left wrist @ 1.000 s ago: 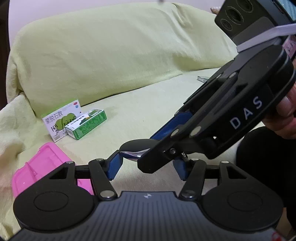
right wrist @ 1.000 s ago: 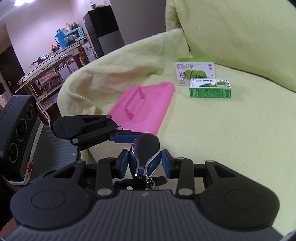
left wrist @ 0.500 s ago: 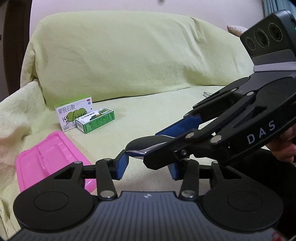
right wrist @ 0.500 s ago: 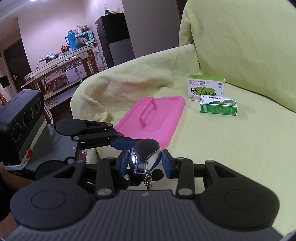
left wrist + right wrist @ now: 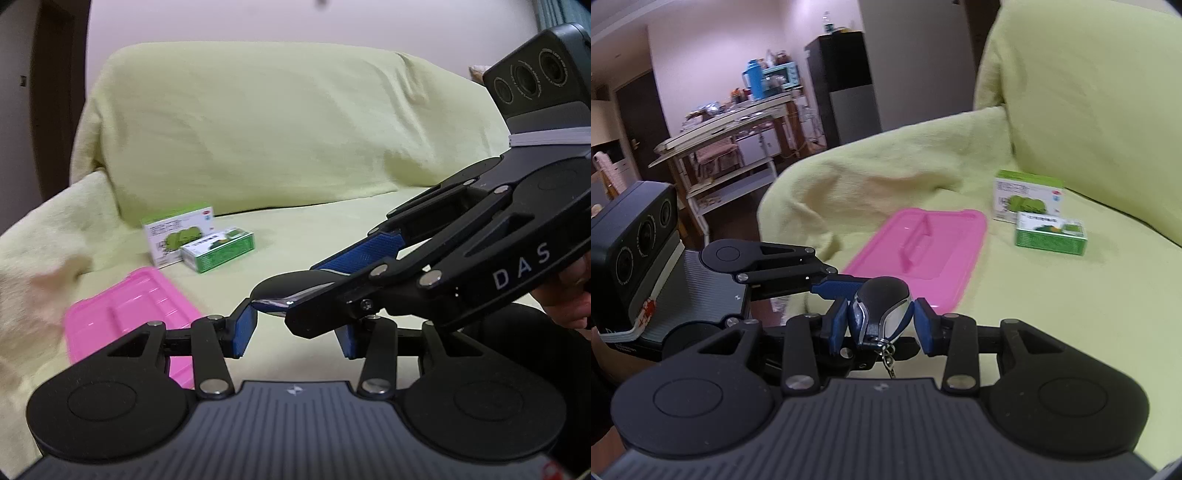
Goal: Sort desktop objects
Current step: 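Carry the black key fob with the right tool over the pink tub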
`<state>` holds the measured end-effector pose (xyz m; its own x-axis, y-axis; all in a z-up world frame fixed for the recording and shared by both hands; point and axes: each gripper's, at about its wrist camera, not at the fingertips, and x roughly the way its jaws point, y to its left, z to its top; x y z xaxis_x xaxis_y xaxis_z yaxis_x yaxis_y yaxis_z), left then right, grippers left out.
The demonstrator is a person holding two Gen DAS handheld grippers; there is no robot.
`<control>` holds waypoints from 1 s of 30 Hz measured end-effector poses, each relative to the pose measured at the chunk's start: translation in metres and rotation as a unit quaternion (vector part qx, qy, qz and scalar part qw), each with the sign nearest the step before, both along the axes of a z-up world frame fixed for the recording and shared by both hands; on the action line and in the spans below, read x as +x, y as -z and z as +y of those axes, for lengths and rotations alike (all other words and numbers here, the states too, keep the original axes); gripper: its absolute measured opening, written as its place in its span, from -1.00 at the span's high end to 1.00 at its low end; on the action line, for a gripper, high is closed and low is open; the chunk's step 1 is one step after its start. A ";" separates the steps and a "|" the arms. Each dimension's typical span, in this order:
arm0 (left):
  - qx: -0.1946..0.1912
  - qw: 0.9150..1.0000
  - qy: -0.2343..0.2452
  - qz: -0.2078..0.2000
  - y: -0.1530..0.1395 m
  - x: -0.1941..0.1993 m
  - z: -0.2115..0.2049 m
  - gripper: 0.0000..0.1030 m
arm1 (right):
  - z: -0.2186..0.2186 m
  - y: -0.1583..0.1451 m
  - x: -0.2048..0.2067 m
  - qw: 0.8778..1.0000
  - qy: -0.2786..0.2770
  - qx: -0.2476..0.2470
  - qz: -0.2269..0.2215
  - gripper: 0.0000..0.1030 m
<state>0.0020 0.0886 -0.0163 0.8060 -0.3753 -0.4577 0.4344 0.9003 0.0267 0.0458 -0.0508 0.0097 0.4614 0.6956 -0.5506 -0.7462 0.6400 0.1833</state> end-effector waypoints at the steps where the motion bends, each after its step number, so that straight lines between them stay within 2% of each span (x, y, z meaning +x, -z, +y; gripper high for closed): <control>1: 0.002 1.000 -0.006 -0.001 -0.001 -0.005 0.003 0.02 | 0.006 -0.001 -0.004 1.000 -0.008 0.001 -0.001 0.33; 7: 0.014 0.998 -0.058 0.002 -0.007 -0.047 0.034 0.02 | 0.040 -0.004 -0.028 0.999 -0.053 0.005 -0.005 0.33; 13: 0.023 0.992 -0.123 0.016 -0.005 -0.098 0.065 0.02 | 0.089 0.003 -0.059 0.993 -0.117 0.007 0.004 0.33; 22: 0.021 0.976 -0.213 0.034 0.001 -0.169 0.104 0.02 | 0.151 0.012 -0.111 0.978 -0.207 -0.006 0.014 0.33; 30: 0.012 0.959 -0.278 0.062 0.023 -0.229 0.132 0.02 | 0.197 0.032 -0.159 0.960 -0.276 -0.021 0.032 0.33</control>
<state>-0.2272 0.2203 -0.0392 0.8175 0.1078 -0.5658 -0.1102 0.9935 0.0301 -0.1131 0.1458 -0.0226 -0.0068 0.8008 -0.5988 -0.9622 0.1577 0.2219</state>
